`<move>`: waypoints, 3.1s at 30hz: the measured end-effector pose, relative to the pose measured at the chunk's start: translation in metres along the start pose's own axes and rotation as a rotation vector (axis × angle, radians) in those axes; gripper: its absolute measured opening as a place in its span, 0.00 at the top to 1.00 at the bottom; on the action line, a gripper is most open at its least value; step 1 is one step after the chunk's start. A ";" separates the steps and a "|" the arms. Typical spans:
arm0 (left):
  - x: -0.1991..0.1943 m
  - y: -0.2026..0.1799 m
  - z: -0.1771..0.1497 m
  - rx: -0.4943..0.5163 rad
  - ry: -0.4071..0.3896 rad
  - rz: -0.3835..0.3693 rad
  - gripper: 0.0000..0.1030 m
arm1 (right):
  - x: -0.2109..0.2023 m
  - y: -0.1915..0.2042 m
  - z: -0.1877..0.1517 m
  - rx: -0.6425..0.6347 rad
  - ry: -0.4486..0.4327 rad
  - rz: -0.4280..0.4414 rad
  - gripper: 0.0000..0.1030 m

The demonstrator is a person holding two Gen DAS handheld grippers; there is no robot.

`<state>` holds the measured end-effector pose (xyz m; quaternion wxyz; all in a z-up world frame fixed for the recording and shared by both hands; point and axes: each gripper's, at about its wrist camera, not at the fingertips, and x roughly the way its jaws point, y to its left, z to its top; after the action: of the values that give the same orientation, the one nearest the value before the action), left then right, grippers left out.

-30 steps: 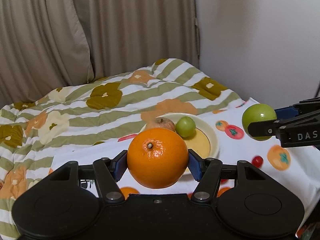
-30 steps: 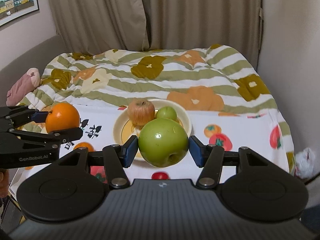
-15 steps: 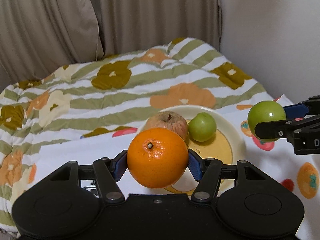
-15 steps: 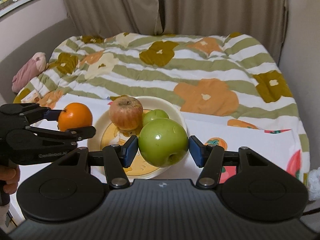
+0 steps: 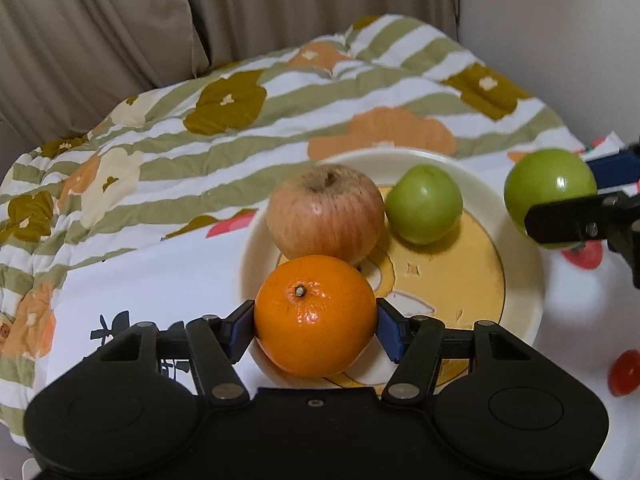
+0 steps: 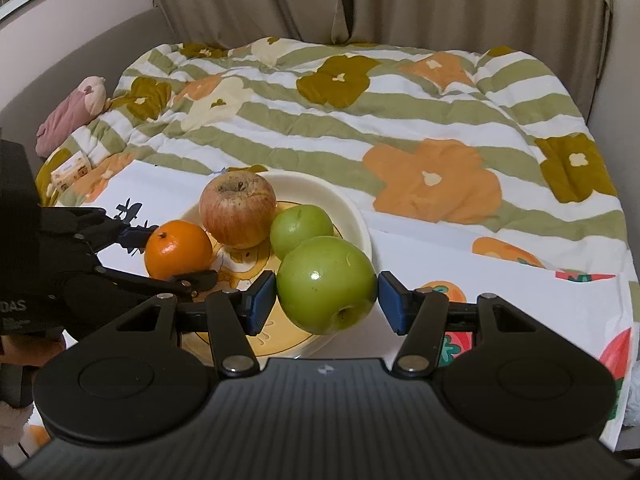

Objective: Organize fruits
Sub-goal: 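Lower the orange into the bowl and open the left gripper while the right gripper holds the green apple above, then lower the green apple into the bowl and open the right gripper, then withdraw both grippers from the bowl toward the remaining tangerines and tomatoes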

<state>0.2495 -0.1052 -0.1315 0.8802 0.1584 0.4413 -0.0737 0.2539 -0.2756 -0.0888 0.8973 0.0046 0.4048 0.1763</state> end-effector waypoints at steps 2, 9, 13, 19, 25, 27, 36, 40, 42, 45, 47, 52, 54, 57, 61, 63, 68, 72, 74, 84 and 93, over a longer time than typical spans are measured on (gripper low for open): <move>0.002 -0.002 -0.001 0.001 0.006 0.004 0.36 | 0.002 0.000 0.000 -0.005 0.004 0.006 0.31; -0.001 0.002 0.003 -0.030 -0.001 0.006 0.24 | 0.002 -0.001 0.001 -0.023 0.002 0.018 0.31; -0.018 0.006 0.000 -0.037 -0.037 -0.002 0.04 | -0.001 0.000 0.002 -0.021 -0.004 0.021 0.31; -0.037 0.014 -0.013 -0.076 -0.046 -0.015 0.04 | 0.000 0.001 0.000 -0.022 0.008 0.030 0.31; -0.054 0.018 -0.027 -0.149 -0.061 -0.024 0.04 | 0.014 0.007 0.000 -0.046 0.024 0.013 0.31; -0.059 0.018 -0.030 -0.161 -0.065 -0.021 0.04 | 0.020 0.011 0.000 -0.058 0.031 0.007 0.31; -0.066 0.027 -0.041 -0.189 -0.068 -0.009 0.04 | 0.039 0.033 -0.008 -0.115 0.054 0.028 0.31; -0.070 0.029 -0.044 -0.187 -0.074 -0.005 0.04 | 0.043 0.036 -0.009 -0.120 0.052 0.025 0.31; -0.072 0.030 -0.046 -0.183 -0.080 -0.002 0.04 | 0.045 0.037 -0.008 -0.120 0.052 0.024 0.31; -0.074 0.031 -0.047 -0.184 -0.088 0.000 0.04 | 0.045 0.037 -0.008 -0.124 0.057 0.023 0.31; -0.076 0.031 -0.049 -0.186 -0.093 0.000 0.04 | 0.045 0.038 -0.008 -0.120 0.046 0.011 0.26; -0.083 0.030 -0.050 -0.183 -0.105 0.001 0.04 | 0.033 0.039 -0.009 -0.101 0.000 -0.042 0.00; -0.085 0.030 -0.050 -0.180 -0.106 -0.002 0.04 | 0.027 0.037 -0.011 -0.085 -0.004 -0.033 0.00; -0.089 0.029 -0.050 -0.177 -0.111 0.003 0.04 | 0.019 0.037 -0.012 -0.086 -0.007 -0.046 0.00; -0.099 0.029 -0.051 -0.173 -0.129 0.007 0.04 | 0.002 0.041 -0.014 -0.096 -0.036 -0.064 0.00; -0.106 0.029 -0.052 -0.171 -0.142 0.006 0.04 | -0.008 0.044 -0.015 -0.093 -0.048 -0.069 0.00; -0.124 0.036 -0.059 -0.179 -0.181 0.005 0.04 | -0.035 0.052 -0.019 -0.079 -0.079 -0.081 0.00; -0.143 0.044 -0.067 -0.184 -0.207 0.005 0.04 | -0.058 0.061 -0.022 -0.051 -0.091 -0.094 0.00; -0.154 0.050 -0.071 -0.181 -0.225 0.002 0.04 | -0.071 0.068 -0.025 -0.024 -0.101 -0.100 0.00; -0.197 0.089 -0.093 -0.186 -0.314 -0.039 0.04 | -0.123 0.117 -0.037 0.095 -0.139 -0.157 0.00; -0.193 0.115 -0.108 -0.068 -0.345 -0.047 0.03 | -0.124 0.161 -0.054 0.204 -0.133 -0.195 0.00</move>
<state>0.0835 0.0382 -0.0126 0.9457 0.1032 0.2897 -0.1051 0.0887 -0.1718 -0.0112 0.9298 0.0678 0.3589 0.0455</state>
